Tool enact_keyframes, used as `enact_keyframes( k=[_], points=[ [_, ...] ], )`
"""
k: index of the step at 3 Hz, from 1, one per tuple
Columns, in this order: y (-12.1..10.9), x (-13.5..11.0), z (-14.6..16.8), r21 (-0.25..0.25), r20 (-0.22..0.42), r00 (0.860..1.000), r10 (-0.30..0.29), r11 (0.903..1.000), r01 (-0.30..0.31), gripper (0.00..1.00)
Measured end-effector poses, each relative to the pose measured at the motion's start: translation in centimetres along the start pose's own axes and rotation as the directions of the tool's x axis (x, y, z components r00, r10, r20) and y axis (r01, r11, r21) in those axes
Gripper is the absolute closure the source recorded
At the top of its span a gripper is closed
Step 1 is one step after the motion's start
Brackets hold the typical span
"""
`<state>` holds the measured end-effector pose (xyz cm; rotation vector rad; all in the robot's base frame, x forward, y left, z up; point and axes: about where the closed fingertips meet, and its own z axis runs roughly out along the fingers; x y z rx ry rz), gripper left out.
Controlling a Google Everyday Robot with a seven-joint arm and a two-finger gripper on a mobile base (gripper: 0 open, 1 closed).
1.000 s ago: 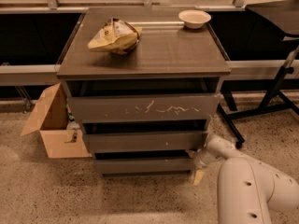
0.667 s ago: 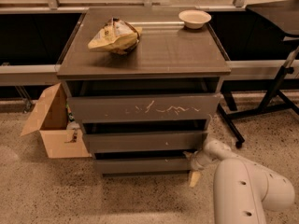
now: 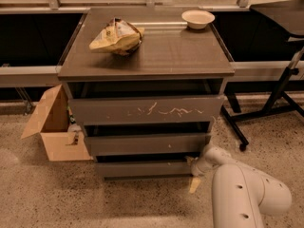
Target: Open bottom drawer
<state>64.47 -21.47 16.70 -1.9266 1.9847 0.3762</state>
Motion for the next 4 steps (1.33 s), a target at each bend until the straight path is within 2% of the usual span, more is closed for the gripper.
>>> enact_keyframes(
  k=[1,2,3,4],
  points=[
    [-0.1,-0.2,0.2,0.004,0.014,1.000,0.002,1.0000,-0.002,0.18],
    [-1.2,-0.9,-1.6,0.056,0.027,0.999,-0.025,0.9982,0.024,0.41],
    [-2.3,-2.7,-4.4,0.101,0.040,0.998,-0.053,0.9937,0.049,0.66],
    [0.9,-6.2,-5.1,0.049,0.070,0.993,-0.091,0.9950,0.087,0.88]
  ],
)
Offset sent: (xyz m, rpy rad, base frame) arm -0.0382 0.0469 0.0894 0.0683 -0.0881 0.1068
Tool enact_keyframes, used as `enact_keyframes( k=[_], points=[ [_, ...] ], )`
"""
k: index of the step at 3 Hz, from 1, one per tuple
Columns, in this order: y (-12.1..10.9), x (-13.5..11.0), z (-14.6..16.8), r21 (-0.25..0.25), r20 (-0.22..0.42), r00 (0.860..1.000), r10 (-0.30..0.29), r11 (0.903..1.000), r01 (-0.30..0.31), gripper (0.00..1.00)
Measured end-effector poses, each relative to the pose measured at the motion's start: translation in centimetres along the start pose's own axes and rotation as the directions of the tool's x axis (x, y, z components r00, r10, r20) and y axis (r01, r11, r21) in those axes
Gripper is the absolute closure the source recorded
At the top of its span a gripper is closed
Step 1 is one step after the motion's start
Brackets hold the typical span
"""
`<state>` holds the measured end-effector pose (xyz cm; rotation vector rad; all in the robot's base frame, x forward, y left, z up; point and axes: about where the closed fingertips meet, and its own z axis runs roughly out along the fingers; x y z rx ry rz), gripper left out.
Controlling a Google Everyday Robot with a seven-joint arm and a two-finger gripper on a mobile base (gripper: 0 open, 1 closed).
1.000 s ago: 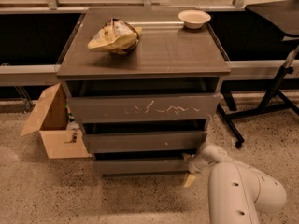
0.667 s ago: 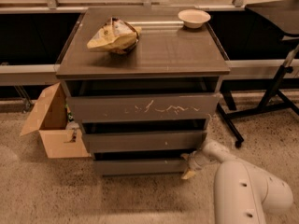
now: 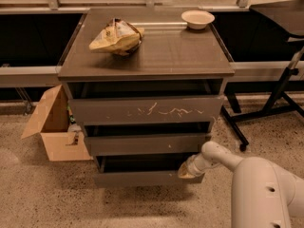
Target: Open bottom drawer
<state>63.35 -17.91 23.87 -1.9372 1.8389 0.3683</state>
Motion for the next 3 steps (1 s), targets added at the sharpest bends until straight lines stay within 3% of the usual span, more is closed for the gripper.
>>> enact_keyframes(
  k=[1,2,3],
  points=[
    [2.11,-1.25,0.60,-0.042,0.014,1.000,-0.009,0.9991,0.010,0.94],
    [2.11,-1.25,0.60,-0.042,0.014,1.000,-0.009,0.9991,0.010,0.71],
    [2.16,-1.26,0.60,-0.044,0.017,1.000,-0.011,0.9990,0.012,0.40]
  ],
)
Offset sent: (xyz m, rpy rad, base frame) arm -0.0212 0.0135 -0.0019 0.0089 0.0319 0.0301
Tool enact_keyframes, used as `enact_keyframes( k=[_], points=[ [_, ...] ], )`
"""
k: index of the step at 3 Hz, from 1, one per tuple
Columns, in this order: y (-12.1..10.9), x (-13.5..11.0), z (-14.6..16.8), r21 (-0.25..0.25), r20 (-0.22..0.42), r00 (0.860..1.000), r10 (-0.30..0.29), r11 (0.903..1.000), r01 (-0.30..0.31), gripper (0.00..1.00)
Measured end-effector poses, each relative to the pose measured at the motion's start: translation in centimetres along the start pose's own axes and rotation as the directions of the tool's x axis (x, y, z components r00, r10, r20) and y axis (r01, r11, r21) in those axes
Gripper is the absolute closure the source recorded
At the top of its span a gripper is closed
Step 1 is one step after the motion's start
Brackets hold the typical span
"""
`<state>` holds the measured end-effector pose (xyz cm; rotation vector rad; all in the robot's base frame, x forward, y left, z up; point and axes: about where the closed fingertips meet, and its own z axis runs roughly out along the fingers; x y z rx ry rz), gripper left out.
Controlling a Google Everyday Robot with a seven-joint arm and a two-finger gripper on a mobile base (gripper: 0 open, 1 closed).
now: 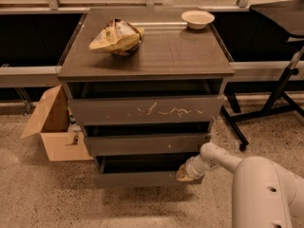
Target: Open bottom drawer
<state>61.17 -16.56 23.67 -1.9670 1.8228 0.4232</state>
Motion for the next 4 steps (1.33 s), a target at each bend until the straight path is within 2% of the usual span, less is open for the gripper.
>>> enact_keyframes(
  k=[2,3,4],
  points=[
    [0.7,-0.1,0.1,-0.030,0.019,0.999,-0.032,0.9990,0.033,0.00],
    [1.5,-0.1,1.2,-0.070,0.024,0.999,-0.046,0.9964,0.048,0.00],
    [2.4,0.5,3.2,-0.128,0.024,0.999,-0.035,0.9910,0.038,0.03]
  ],
)
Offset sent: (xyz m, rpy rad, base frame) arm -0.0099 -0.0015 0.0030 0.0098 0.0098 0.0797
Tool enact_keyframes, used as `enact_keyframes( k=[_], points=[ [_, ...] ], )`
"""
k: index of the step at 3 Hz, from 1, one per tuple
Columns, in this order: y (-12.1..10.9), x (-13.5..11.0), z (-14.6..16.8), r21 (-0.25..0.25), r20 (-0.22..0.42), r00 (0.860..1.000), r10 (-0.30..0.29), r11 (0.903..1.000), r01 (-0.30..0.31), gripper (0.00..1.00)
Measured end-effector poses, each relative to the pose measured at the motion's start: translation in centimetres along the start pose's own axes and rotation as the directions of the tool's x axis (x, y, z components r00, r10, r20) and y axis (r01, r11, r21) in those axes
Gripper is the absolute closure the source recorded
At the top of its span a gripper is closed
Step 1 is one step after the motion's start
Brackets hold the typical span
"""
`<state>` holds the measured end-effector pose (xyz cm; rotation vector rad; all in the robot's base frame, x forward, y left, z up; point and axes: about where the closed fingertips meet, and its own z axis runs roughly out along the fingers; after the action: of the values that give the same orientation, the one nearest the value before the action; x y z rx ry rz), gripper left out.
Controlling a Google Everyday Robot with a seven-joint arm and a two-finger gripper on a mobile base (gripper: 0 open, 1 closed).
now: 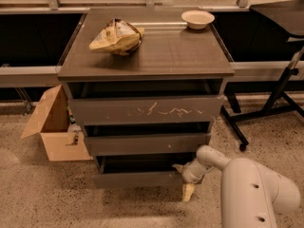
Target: Open bottom drawer
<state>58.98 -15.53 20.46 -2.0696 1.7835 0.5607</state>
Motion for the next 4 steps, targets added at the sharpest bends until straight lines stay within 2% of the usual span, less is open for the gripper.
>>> enact_keyframes(
  k=[1,2,4],
  points=[
    [0.8,0.3,1.5,-0.047,0.008,1.000,0.011,0.9988,-0.011,0.23],
    [2.5,-0.9,1.4,-0.087,0.026,1.000,0.003,0.9962,-0.001,0.44],
    [7.2,-3.8,0.9,-0.172,0.076,0.997,0.013,0.9851,0.000,0.90]
  ],
)
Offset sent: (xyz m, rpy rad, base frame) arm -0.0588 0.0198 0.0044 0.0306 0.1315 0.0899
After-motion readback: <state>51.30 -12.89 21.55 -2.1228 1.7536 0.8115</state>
